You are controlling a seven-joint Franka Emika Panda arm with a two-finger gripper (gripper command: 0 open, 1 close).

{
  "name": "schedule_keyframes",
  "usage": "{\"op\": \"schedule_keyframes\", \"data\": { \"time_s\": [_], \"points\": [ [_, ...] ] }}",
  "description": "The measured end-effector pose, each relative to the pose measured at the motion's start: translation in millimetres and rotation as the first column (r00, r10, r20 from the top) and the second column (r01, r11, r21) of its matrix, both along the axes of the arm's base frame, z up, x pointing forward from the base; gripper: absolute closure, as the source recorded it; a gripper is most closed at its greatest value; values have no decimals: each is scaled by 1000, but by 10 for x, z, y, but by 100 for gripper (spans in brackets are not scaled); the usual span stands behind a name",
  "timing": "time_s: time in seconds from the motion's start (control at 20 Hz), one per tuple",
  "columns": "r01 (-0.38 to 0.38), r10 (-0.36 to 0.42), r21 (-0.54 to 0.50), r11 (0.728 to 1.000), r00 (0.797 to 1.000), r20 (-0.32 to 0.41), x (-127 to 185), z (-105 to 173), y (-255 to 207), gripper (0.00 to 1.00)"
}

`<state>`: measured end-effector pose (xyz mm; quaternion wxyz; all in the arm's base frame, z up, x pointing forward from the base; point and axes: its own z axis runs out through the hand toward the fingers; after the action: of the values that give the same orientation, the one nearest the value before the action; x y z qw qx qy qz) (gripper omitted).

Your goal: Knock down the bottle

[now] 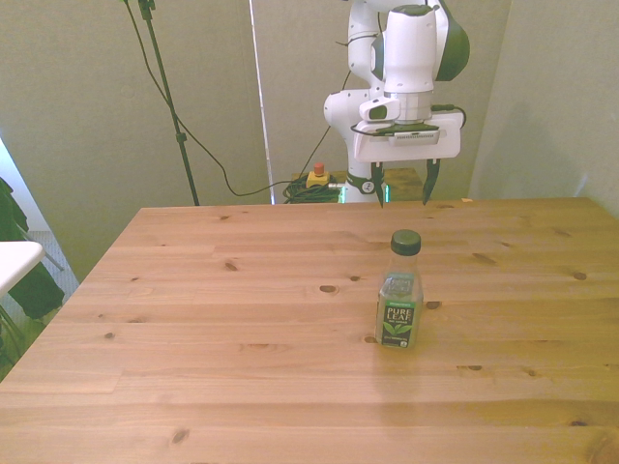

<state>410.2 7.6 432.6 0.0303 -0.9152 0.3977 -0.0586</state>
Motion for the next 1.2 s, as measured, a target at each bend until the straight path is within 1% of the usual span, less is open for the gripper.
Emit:
{"op": "schedule_keyframes", "data": {
  "time_s": [0.05,0.1,0.2,0.4,0.6,0.8,1.0,1.2],
  "points": [
    [0,0,0,1000,1000,-1,1,-2,-2,0],
    [3,-3,-3,1000,1000,-5,-5,-23,-5,100],
    [18,-18,-8,1000,1000,3,27,-14,27,100],
    [63,-62,-30,998,997,45,268,183,168,100],
    [118,-112,-59,991,989,92,657,383,172,100],
    [175,-163,-78,981,977,139,1085,546,72,100],
    [225,-209,-78,971,963,169,1427,590,-46,100],
    [254,-236,-86,963,955,180,1654,539,-107,100]
  ]
}}
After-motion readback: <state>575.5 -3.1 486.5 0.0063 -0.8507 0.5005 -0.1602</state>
